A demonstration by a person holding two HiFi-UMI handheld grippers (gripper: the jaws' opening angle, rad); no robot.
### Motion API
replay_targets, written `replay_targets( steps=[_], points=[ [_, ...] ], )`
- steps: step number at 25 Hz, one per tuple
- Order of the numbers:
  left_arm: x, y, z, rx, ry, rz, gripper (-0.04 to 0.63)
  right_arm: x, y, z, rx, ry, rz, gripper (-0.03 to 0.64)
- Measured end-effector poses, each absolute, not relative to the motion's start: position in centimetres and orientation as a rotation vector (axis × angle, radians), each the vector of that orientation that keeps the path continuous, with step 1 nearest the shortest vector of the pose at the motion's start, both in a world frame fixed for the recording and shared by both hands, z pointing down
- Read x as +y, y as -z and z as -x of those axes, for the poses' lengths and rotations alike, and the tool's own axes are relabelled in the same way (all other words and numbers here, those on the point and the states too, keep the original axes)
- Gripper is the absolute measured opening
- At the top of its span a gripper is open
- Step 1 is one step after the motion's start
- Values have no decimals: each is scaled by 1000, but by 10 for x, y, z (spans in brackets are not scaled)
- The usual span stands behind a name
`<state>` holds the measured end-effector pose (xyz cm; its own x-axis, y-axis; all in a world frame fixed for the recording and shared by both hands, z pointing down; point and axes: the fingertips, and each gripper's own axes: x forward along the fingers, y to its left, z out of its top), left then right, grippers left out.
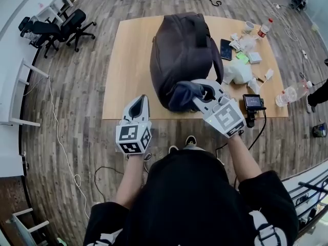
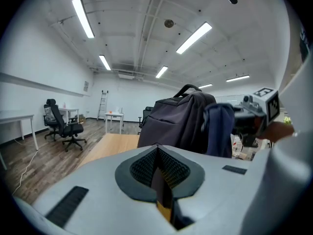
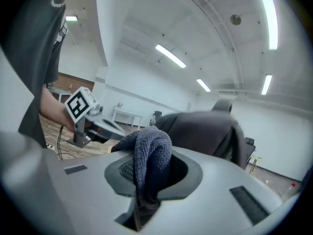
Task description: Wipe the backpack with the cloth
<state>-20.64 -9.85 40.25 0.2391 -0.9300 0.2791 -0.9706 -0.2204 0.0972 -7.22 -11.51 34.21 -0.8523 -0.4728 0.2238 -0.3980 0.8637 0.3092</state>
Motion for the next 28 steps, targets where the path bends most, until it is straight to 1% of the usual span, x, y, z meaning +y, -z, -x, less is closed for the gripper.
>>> replay_targets(
  steps=[4, 7, 11, 14, 19, 23, 28],
  points=[
    [-92, -399, 206, -1780, -234, -2265, 12, -152, -246, 55, -2752, 578, -927, 58],
    [-88, -398, 205, -1781, -227, -2268, 12, -184, -214, 56, -2659, 661, -954, 58],
    [-81, -399, 209, -1785, -213, -2259, 12, -175, -232, 84, -2591, 729, -896, 57],
    [-76, -401, 214, -1791, -211, -2243, 12, -166, -239, 86, -2526, 827, -944, 57],
    [-70, -404, 227, -1810, -214, -2219, 12, -154, -246, 88, -2471, 856, -956, 58],
    [-69, -408, 234, -1814, -214, -2214, 12, -132, -268, 105, -2499, 821, -919, 57],
    [-63, -413, 241, -1811, -236, -2204, 12, -122, -284, 100, -2638, 683, -959, 57]
  ],
)
